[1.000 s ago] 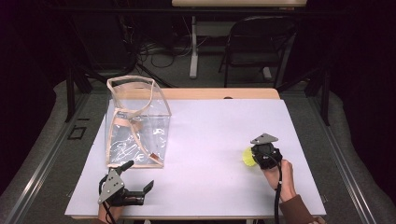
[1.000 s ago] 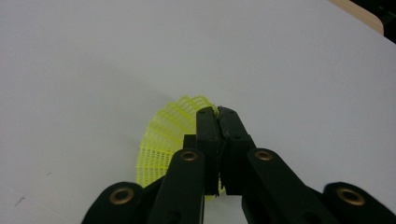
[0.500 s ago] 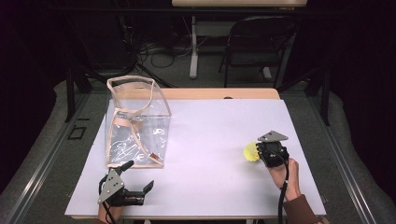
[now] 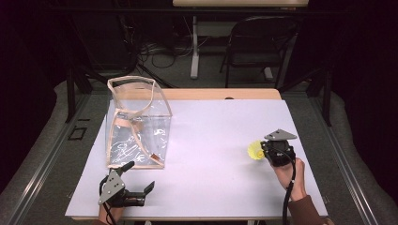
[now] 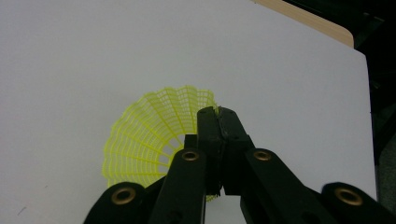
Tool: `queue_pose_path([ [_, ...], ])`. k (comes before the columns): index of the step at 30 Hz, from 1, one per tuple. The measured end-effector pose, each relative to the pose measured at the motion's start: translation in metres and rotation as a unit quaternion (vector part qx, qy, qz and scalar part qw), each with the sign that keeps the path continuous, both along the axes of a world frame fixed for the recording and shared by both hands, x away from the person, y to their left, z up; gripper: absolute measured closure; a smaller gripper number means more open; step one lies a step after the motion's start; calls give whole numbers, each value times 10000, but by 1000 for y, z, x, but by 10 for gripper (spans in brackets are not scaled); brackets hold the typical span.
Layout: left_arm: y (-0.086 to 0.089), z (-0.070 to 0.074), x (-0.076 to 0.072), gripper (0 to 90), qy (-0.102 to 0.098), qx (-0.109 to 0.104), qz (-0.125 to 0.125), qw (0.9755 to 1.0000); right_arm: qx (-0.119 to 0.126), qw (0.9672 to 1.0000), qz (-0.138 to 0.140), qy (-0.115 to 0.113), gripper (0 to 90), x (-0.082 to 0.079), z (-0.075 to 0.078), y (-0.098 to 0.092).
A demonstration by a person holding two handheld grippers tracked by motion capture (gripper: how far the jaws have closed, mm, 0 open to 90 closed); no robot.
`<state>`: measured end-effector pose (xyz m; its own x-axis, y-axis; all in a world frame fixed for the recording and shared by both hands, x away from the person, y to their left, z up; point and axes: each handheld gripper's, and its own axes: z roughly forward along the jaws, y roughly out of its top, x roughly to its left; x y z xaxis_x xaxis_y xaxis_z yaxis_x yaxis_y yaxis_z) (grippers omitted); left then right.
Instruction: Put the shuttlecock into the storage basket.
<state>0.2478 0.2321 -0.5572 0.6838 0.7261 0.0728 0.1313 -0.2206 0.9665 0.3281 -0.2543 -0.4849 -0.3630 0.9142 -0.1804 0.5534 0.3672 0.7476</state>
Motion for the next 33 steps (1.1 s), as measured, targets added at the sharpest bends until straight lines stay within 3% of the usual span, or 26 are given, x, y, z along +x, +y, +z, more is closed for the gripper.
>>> queue_pose_path([
  [33, -1, 0, 2, 2, -3, 7, -19, 10000, 63, 9997, 5, -247, 892, 2, 35, -4],
])
